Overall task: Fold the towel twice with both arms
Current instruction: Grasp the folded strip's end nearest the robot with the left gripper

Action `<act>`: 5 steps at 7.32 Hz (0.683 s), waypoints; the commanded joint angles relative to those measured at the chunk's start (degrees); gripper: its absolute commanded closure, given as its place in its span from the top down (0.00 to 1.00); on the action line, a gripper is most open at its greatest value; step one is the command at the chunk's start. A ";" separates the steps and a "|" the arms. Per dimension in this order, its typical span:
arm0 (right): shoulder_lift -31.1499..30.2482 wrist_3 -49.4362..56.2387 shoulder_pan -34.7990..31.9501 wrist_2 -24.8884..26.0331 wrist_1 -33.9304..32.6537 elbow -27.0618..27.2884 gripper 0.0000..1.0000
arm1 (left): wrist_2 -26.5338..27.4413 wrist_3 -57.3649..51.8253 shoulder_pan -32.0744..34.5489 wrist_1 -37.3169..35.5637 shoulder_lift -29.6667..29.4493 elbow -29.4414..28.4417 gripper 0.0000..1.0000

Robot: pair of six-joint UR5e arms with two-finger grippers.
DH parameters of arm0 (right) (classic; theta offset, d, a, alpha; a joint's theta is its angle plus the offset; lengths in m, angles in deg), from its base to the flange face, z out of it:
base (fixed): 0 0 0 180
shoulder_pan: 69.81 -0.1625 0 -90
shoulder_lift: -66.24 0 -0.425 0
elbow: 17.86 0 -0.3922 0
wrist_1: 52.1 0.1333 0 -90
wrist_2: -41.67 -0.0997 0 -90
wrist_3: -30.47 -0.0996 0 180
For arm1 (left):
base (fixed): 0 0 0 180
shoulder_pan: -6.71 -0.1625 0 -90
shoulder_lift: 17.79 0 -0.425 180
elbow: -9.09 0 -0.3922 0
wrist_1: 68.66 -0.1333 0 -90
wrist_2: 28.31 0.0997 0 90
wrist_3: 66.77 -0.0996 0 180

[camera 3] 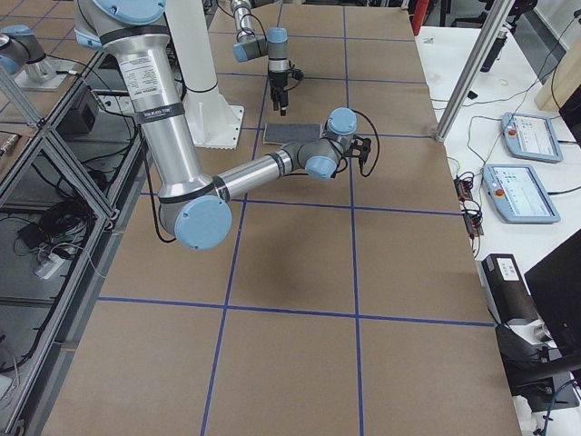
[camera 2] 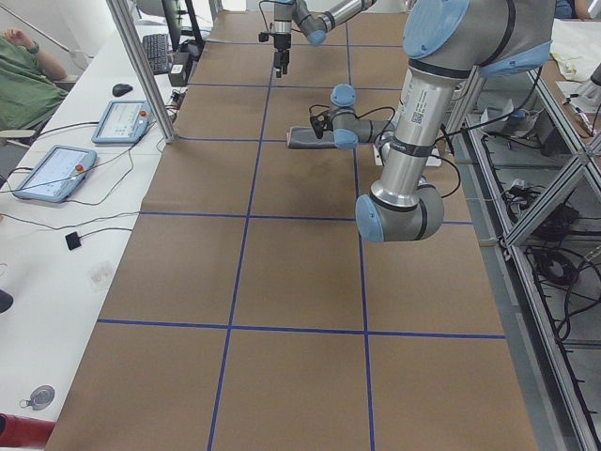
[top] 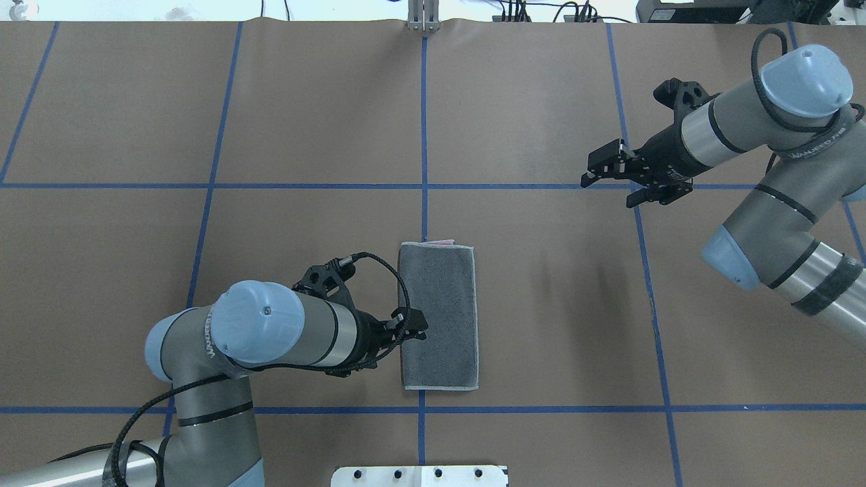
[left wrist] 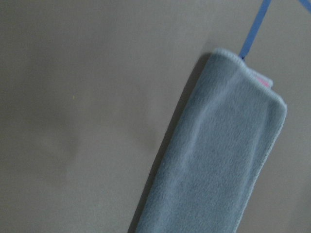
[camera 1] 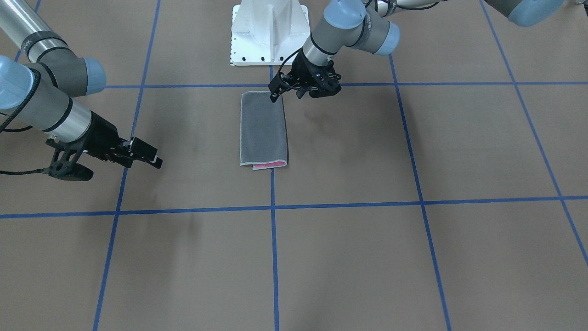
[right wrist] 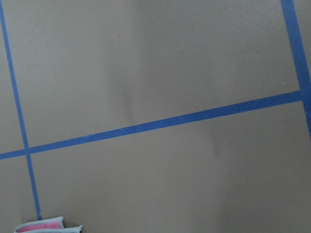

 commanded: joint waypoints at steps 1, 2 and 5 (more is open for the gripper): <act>0.06 -0.21 -0.04 0.06 -0.03 -0.14 1.00 | 2.55 0.27 -3.58 -0.07 -0.45 -1.44 0.99; 0.06 -0.47 -0.04 0.06 -0.03 -0.05 1.00 | 2.65 0.27 -3.94 0.02 -0.81 -2.58 0.90; 0.15 -0.56 -0.04 -0.03 -0.03 -0.05 1.00 | 2.65 0.18 -3.95 0.11 -1.16 -3.47 0.57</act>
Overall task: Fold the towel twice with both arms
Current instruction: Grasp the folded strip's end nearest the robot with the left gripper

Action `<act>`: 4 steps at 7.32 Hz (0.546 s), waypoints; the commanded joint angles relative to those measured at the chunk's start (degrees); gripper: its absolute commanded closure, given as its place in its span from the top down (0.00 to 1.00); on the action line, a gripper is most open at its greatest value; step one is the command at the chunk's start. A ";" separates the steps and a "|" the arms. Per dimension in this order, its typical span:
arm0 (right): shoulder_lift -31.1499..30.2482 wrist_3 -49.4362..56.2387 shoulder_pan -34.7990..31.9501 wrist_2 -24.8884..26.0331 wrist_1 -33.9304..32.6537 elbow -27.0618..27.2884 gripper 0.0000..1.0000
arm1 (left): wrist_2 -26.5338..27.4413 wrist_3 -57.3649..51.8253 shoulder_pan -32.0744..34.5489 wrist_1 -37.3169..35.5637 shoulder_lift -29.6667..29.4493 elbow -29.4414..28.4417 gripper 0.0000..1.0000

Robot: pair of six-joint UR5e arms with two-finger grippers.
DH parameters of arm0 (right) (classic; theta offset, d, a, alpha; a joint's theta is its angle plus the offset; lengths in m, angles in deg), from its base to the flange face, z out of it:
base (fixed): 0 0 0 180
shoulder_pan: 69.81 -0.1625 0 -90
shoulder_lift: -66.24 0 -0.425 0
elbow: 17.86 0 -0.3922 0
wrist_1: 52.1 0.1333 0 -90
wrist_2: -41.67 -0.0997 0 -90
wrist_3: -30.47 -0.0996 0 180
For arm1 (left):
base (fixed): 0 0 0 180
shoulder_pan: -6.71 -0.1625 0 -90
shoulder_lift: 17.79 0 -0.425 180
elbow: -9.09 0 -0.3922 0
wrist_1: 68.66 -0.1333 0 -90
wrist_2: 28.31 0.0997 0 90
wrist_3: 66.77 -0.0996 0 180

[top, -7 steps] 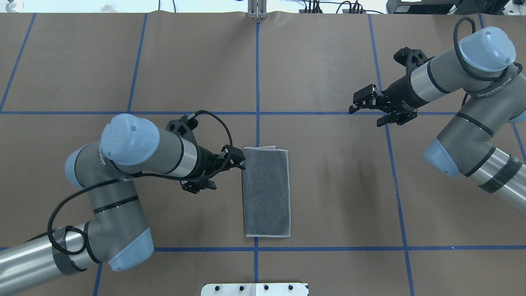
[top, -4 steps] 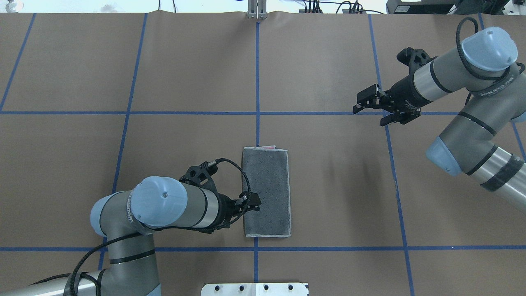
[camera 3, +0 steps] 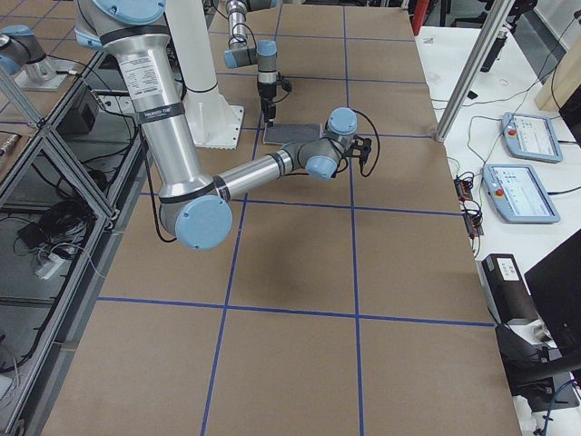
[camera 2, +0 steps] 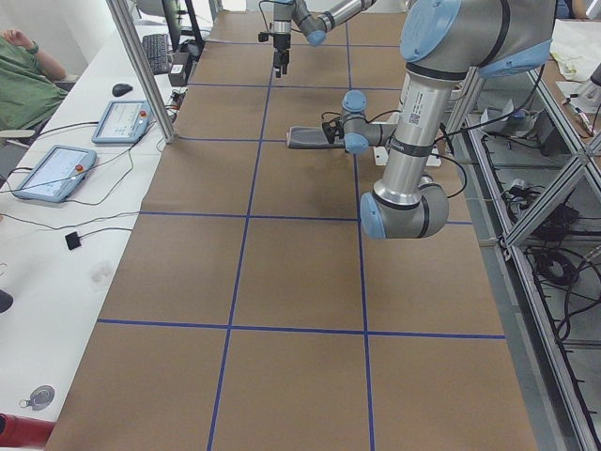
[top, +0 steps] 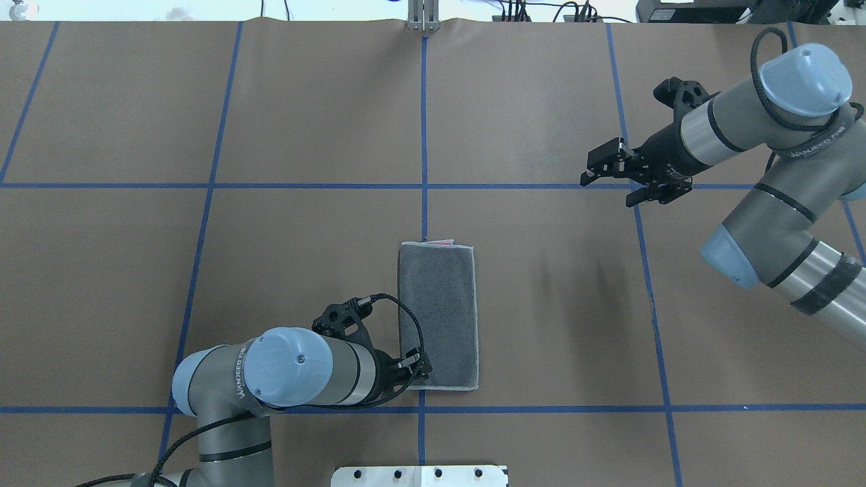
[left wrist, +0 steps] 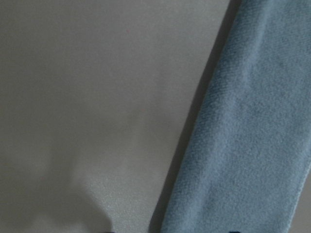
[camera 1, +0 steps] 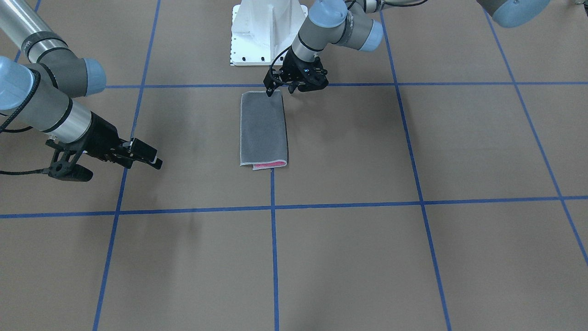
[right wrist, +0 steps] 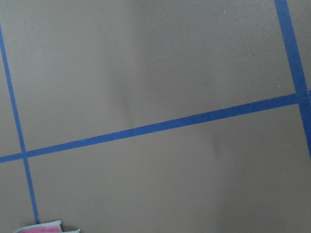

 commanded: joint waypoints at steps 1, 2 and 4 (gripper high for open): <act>-0.07 -0.03 0.00 -0.07 0.00 -0.08 1.00 | 0.04 -0.10 -0.08 -0.01 -0.10 -0.13 0.48; -0.16 -0.03 -0.09 -0.07 0.00 -0.08 1.00 | 0.04 -0.10 -0.08 -0.01 -0.10 0.22 0.41; -0.25 -0.03 -0.09 -0.07 0.00 -0.08 1.00 | 0.04 -0.10 0.01 -0.01 -0.19 0.48 0.18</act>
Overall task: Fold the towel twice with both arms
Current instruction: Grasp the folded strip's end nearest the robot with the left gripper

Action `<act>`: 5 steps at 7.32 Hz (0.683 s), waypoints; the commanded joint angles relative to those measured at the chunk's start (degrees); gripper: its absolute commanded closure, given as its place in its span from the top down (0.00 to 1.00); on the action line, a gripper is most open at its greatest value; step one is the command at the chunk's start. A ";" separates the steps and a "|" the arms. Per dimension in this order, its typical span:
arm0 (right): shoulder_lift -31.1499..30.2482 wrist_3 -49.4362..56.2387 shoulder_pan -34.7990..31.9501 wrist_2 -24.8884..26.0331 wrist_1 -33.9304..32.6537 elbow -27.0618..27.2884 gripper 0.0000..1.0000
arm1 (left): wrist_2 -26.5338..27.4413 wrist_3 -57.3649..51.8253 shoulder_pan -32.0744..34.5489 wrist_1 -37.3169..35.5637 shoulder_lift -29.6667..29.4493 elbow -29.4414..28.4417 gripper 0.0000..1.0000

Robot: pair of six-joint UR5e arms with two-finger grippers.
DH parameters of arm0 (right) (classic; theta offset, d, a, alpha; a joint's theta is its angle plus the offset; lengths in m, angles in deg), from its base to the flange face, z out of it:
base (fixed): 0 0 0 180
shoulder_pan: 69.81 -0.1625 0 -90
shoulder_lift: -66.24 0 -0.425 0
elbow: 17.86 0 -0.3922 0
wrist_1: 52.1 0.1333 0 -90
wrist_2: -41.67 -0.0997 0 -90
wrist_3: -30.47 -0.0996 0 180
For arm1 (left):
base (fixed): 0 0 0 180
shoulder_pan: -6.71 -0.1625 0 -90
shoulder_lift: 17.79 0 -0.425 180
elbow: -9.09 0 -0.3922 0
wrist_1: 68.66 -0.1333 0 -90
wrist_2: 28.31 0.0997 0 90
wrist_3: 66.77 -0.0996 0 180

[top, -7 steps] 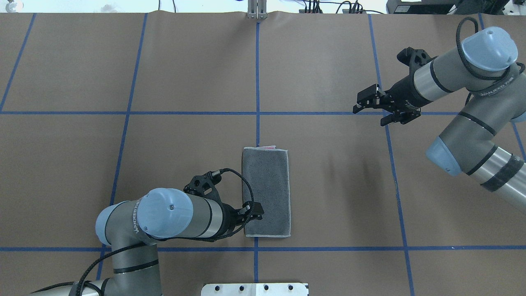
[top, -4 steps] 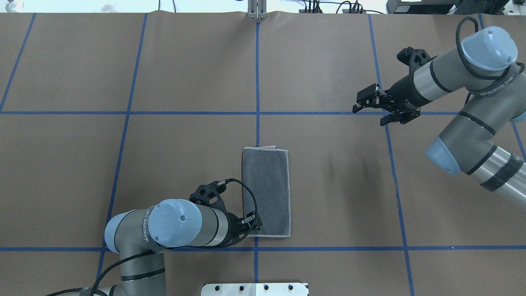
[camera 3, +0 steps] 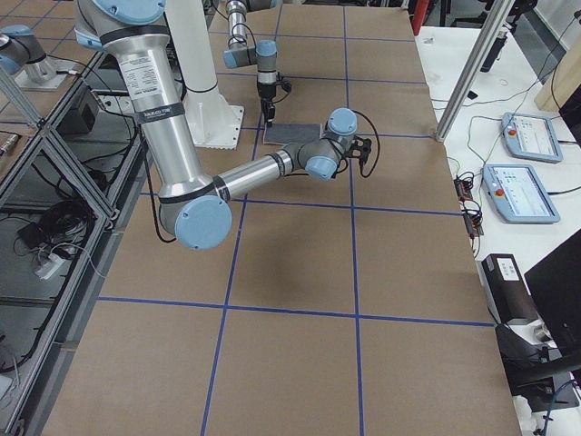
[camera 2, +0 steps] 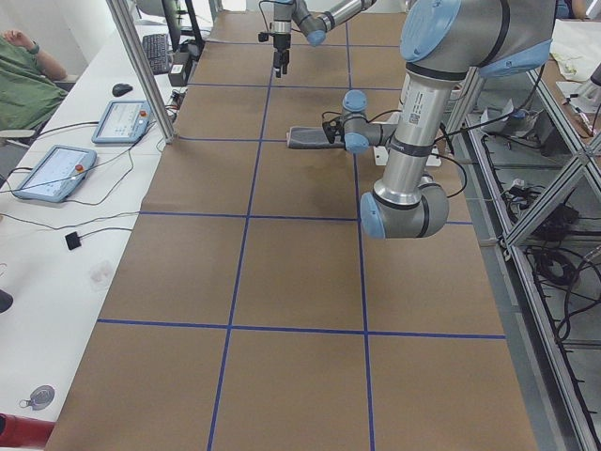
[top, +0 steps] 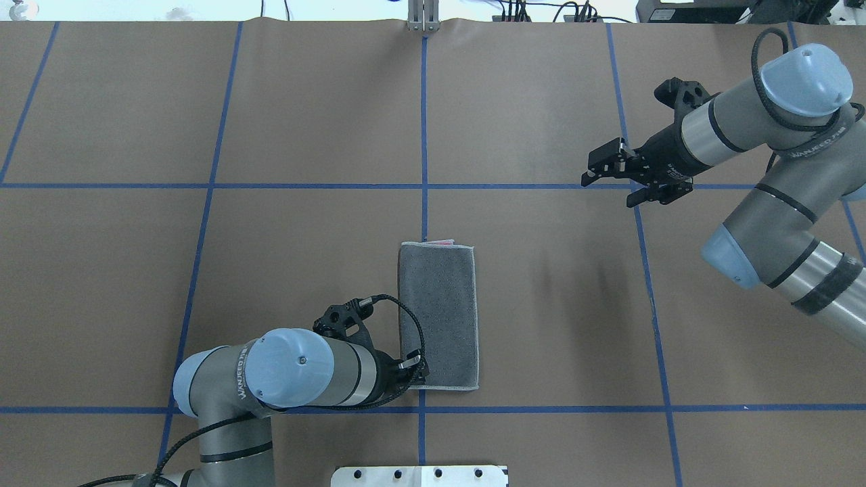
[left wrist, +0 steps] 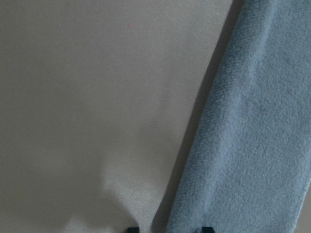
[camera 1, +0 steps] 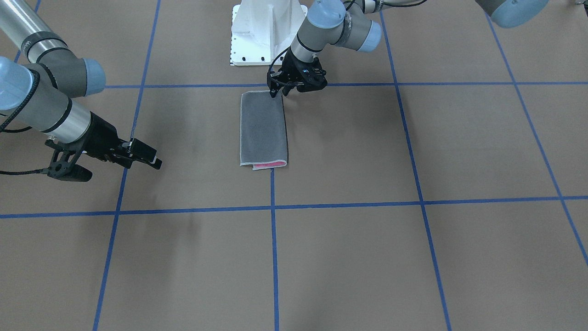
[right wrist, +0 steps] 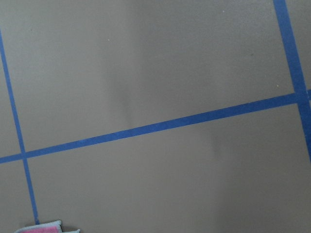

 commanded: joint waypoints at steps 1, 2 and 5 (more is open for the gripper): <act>-0.08 -0.03 -0.02 -0.09 0.00 0.08 1.00 | -0.09 0.00 0.09 0.00 -0.15 0.22 0.04; -0.08 -0.12 -0.02 -0.09 0.00 0.08 1.00 | -0.17 0.00 0.09 0.00 -0.24 0.31 0.00; -0.26 -0.12 -0.02 -0.18 0.09 0.08 1.00 | -0.44 0.00 1.13 -0.09 -0.68 1.89 0.00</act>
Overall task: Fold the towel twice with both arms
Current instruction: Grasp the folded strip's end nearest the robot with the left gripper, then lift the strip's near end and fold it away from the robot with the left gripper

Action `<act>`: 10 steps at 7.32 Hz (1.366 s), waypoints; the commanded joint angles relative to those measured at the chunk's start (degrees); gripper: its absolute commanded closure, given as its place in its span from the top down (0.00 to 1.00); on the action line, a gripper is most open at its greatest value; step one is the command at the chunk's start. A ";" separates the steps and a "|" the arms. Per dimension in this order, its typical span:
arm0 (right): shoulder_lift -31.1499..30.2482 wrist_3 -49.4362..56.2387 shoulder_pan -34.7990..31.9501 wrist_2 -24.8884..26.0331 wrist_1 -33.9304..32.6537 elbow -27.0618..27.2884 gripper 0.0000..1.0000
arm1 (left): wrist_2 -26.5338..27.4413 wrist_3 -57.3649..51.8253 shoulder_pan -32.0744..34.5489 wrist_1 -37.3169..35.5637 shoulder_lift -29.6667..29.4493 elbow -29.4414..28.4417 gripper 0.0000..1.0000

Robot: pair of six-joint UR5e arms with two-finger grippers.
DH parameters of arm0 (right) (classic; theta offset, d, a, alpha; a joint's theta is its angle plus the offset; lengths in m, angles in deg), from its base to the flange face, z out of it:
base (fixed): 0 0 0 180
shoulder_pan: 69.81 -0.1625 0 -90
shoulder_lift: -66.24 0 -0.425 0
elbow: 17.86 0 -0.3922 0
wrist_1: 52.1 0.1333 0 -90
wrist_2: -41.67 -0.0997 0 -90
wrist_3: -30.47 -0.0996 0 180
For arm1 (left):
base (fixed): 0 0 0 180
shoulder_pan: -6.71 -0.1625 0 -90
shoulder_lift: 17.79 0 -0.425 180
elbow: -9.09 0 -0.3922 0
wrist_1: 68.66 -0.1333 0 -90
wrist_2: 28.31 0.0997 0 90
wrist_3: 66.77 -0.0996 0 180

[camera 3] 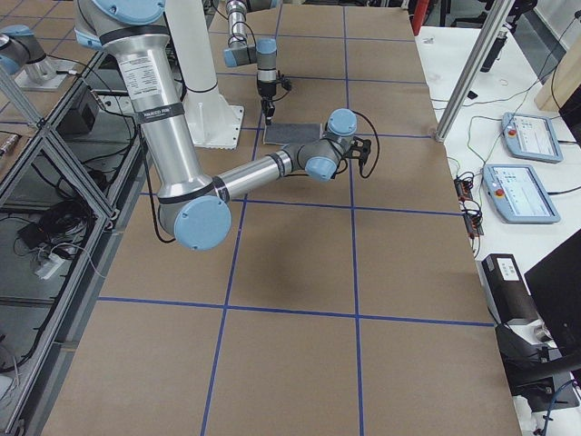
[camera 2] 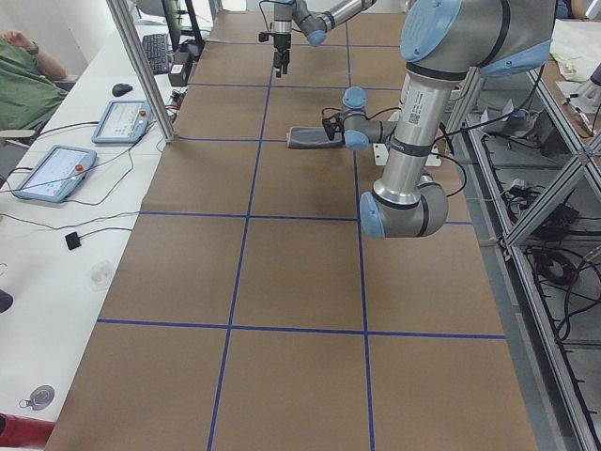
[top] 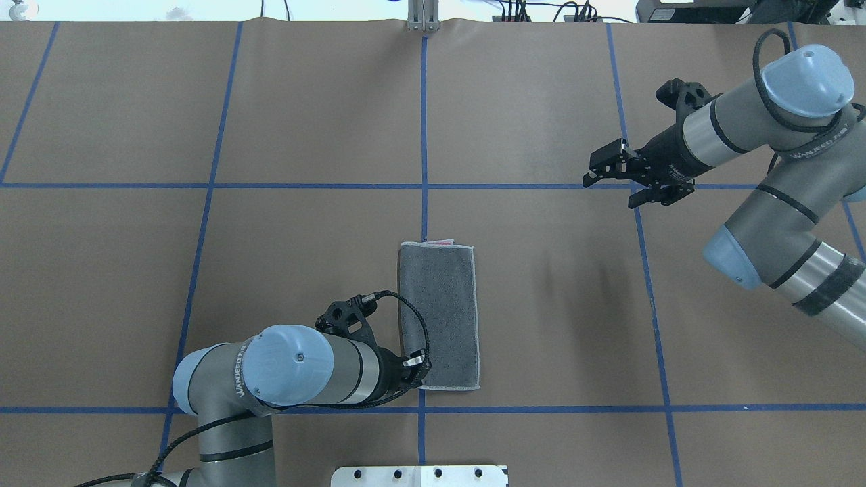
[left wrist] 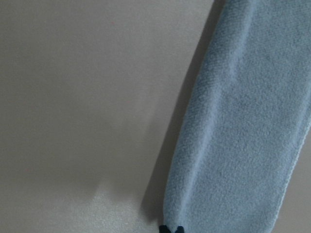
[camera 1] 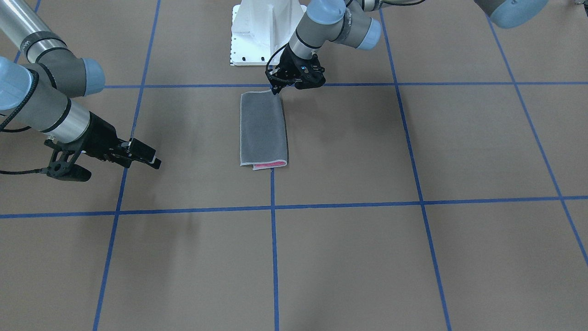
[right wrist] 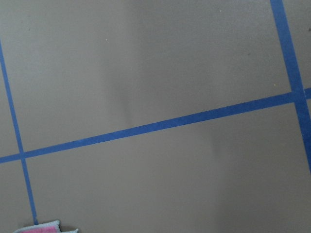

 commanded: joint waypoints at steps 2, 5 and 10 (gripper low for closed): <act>-0.13 -0.01 0.09 -0.03 0.07 0.00 1.00 | -0.50 0.00 4.70 -0.30 -1.39 0.43 0.00; -0.13 -0.01 0.18 0.05 0.07 0.00 1.00 | -0.68 0.09 10.59 0.05 -4.54 -2.81 0.00; -0.13 0.26 0.26 0.14 0.07 -0.34 1.00 | -1.12 0.35 13.59 2.76 -13.25 -13.79 0.00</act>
